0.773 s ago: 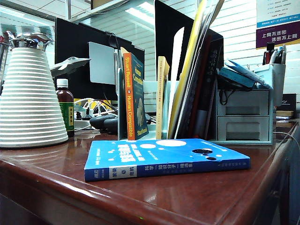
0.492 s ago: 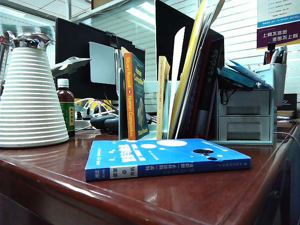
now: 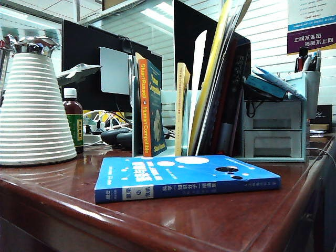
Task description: Pick up the blue book and put it on the bookshelf.
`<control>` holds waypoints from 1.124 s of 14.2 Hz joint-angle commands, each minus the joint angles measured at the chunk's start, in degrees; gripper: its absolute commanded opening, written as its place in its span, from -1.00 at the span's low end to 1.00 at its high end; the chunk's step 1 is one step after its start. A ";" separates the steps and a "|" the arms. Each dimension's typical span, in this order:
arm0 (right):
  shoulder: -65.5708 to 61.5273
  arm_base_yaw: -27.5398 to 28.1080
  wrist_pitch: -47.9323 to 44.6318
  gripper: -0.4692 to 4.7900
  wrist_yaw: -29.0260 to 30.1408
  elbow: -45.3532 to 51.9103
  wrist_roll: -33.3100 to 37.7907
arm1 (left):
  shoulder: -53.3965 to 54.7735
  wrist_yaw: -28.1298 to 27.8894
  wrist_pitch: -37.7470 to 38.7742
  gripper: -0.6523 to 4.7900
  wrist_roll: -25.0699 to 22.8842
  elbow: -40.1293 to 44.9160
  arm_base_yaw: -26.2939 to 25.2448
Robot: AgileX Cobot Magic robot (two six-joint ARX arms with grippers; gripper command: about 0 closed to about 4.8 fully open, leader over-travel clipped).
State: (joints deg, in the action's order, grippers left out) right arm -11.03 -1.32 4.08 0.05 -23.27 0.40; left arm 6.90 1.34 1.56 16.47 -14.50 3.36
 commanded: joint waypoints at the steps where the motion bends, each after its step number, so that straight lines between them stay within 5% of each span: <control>1: -11.80 -0.09 0.68 -0.83 6.12 -9.55 -0.92 | 10.21 5.90 -0.35 -0.78 5.46 -6.32 0.11; 4: -30.14 -0.90 4.46 -0.83 22.56 -17.07 -0.70 | 26.53 14.21 -0.42 -0.78 10.73 -11.93 3.21; 6: -43.71 -5.62 5.33 -0.83 23.04 -18.47 -0.87 | 38.64 17.20 -1.86 -0.78 24.85 -12.68 9.09; 7: -47.95 -7.65 5.33 -0.83 23.02 -18.45 -1.14 | 41.81 17.16 -2.03 -0.78 27.15 -12.68 10.99; 10: -63.80 -14.56 4.61 -0.83 23.02 -18.43 -1.07 | 52.13 16.90 -4.68 -0.78 26.77 -12.66 18.45; 16: -71.21 -15.13 4.26 -0.83 21.73 -18.38 -1.05 | 67.28 16.87 -13.31 -0.78 28.11 -12.66 23.10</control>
State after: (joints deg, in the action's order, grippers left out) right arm -82.19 -16.36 9.28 21.91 -41.47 -0.51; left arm 73.19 18.04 -9.39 43.64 -26.98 26.46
